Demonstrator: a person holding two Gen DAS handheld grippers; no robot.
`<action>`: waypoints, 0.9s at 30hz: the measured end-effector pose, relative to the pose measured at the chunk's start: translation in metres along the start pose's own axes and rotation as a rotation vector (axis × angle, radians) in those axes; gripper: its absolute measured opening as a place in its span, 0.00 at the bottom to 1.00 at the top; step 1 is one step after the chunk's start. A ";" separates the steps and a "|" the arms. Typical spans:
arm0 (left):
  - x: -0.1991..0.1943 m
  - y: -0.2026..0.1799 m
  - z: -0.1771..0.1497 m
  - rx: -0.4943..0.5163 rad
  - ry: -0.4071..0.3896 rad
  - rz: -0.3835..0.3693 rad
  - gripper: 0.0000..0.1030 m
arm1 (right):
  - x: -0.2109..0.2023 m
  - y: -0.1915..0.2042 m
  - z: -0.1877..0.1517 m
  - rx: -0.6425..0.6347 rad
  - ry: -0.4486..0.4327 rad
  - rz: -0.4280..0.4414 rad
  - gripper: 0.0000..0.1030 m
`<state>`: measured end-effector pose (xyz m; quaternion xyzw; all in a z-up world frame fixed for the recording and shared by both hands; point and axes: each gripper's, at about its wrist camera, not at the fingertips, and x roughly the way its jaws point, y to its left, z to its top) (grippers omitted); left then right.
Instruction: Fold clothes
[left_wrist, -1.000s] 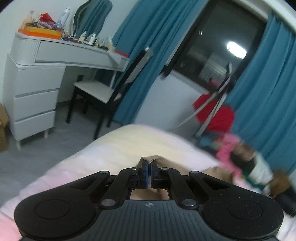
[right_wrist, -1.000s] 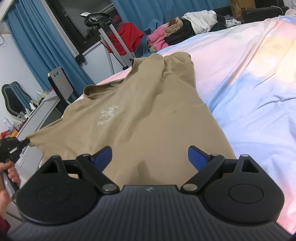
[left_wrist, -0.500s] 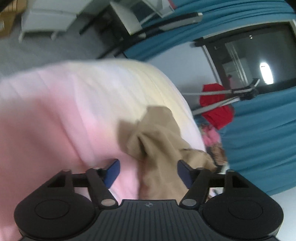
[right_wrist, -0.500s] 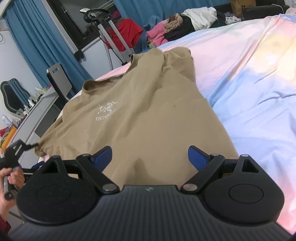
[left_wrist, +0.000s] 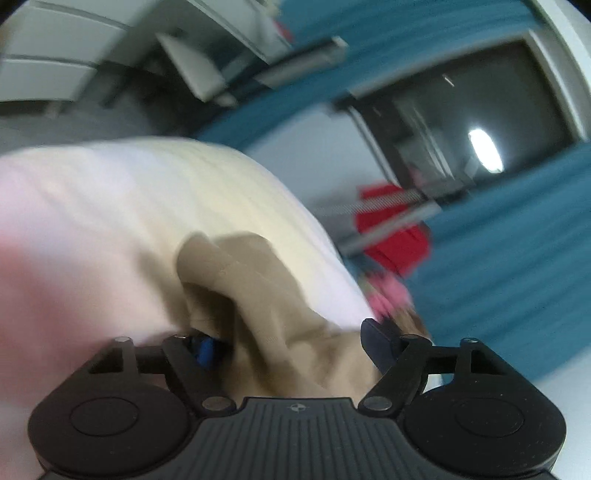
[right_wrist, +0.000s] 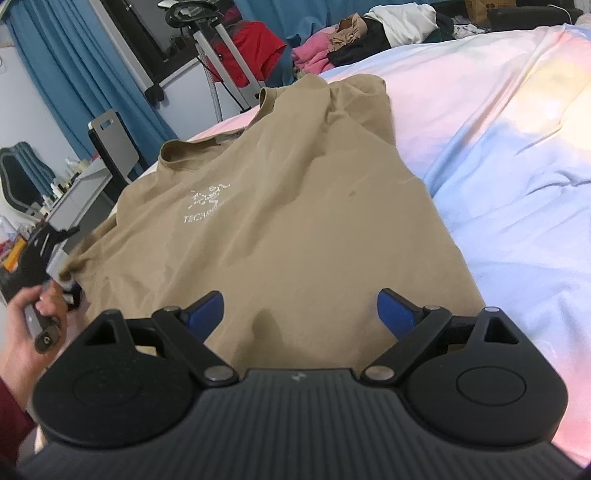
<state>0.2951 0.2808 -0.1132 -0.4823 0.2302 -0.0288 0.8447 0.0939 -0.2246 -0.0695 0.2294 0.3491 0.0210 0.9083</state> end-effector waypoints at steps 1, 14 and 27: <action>0.002 0.001 0.001 0.012 0.018 -0.015 0.70 | 0.001 0.001 0.000 -0.004 0.002 -0.002 0.90; 0.005 0.008 0.023 0.057 -0.194 0.005 0.08 | 0.007 0.003 -0.003 -0.041 -0.014 -0.027 0.90; 0.009 -0.013 0.030 0.308 -0.150 0.328 0.56 | 0.004 0.003 -0.001 -0.080 -0.072 -0.062 0.88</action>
